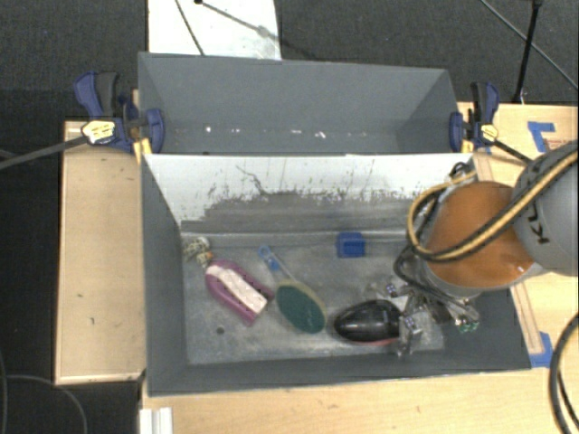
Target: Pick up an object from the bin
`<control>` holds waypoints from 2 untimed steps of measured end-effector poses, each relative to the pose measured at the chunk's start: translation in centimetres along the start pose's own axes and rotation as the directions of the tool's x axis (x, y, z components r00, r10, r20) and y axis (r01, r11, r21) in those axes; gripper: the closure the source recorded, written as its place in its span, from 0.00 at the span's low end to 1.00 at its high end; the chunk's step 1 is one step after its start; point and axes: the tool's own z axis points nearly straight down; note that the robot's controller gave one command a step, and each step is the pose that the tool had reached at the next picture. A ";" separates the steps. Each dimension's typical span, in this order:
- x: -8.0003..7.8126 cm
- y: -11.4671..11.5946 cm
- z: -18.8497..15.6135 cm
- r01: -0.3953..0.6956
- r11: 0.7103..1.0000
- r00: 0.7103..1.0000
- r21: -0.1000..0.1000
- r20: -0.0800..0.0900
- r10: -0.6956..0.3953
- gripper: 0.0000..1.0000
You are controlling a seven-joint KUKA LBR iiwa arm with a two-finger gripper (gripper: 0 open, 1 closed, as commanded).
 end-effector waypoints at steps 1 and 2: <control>0.4 -0.3 -10.8 -0.016 1.000 1.000 -0.002 -0.007 0.016 1.00; -0.5 -1.2 -17.9 0.030 1.000 1.000 -0.001 -0.006 -0.030 1.00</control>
Offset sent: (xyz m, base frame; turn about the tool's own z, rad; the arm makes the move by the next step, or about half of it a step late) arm -0.0065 -0.0035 0.1034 0.0091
